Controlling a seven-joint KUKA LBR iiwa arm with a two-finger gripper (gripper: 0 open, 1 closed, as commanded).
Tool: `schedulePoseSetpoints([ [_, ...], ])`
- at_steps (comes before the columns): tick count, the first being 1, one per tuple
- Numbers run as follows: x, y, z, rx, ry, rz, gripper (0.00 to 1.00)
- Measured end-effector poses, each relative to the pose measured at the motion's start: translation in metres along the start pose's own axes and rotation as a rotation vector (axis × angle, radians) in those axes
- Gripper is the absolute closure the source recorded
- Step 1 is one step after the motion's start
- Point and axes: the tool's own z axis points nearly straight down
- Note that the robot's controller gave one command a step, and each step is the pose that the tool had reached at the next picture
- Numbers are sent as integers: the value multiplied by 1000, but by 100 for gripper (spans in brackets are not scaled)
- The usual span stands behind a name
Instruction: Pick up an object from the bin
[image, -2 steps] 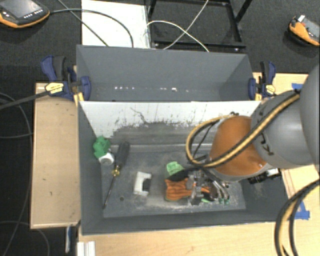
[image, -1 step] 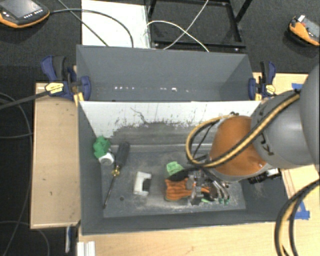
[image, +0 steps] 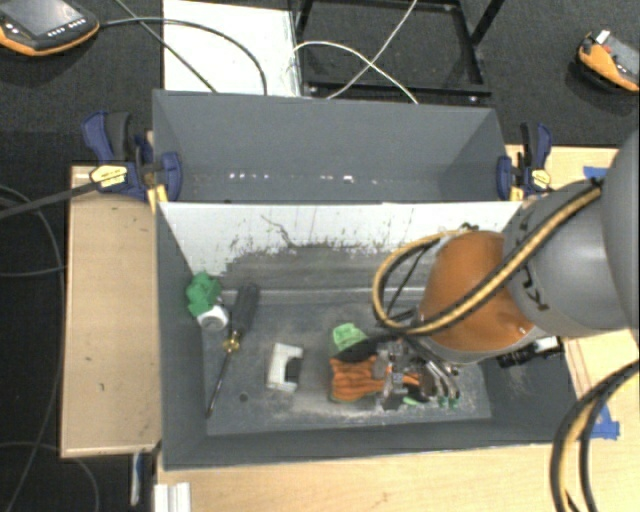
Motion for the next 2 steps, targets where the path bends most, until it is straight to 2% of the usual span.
schedulePoseSetpoints([
  [2, 2, 0, -23, 0, 7, 0, 100],
])
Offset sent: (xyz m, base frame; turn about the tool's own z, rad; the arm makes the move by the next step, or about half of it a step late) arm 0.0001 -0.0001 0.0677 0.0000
